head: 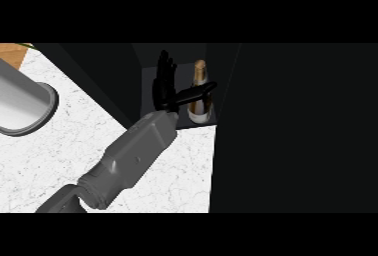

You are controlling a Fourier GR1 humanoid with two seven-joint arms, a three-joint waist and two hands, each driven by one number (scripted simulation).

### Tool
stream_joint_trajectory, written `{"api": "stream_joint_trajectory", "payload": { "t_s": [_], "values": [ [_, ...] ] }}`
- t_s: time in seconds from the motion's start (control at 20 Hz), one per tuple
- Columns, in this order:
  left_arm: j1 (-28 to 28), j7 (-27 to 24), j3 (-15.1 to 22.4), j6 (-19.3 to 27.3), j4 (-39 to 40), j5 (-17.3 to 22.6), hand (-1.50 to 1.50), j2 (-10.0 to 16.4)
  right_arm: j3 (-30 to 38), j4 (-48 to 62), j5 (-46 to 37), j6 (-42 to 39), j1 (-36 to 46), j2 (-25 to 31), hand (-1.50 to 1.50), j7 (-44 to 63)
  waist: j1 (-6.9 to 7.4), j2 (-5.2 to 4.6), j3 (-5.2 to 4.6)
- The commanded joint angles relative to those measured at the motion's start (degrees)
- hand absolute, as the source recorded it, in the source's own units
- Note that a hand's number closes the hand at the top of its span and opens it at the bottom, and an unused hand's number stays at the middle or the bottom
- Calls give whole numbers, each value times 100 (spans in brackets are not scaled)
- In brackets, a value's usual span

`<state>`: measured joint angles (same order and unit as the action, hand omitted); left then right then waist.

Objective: Pick up the wine, place it into the cabinet and close the cabinet

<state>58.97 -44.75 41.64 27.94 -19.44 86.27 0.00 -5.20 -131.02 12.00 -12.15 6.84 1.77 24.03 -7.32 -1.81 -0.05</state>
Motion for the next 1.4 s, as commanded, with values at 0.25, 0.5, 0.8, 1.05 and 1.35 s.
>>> {"api": "stream_joint_trajectory", "payload": {
  "t_s": [0.25, 0.5, 0.8, 1.05, 1.35],
  "values": [
    [124, -61, 418, -62, 77, -119, -150, 0, -38, 41, -88, 104, 62, -26, -150, 122, 162, 31, -1],
    [-98, -684, 441, -56, -187, 28, -150, 0, -171, 76, -92, 122, 31, -134, -150, 61, 130, 20, -3],
    [-176, -663, 745, 329, -1025, 307, -150, 0, -115, 70, -101, 77, 67, -9, -150, 171, 246, 82, 1],
    [-399, -781, 1017, 196, -1181, 368, -150, 0, -44, -63, -189, 239, 47, -63, -150, 203, 349, 101, 1],
    [-542, -725, 1352, 338, -1680, 207, -150, 1, -81, -275, -273, 504, 286, -58, -150, 695, 534, 157, 1]
  ]
}}
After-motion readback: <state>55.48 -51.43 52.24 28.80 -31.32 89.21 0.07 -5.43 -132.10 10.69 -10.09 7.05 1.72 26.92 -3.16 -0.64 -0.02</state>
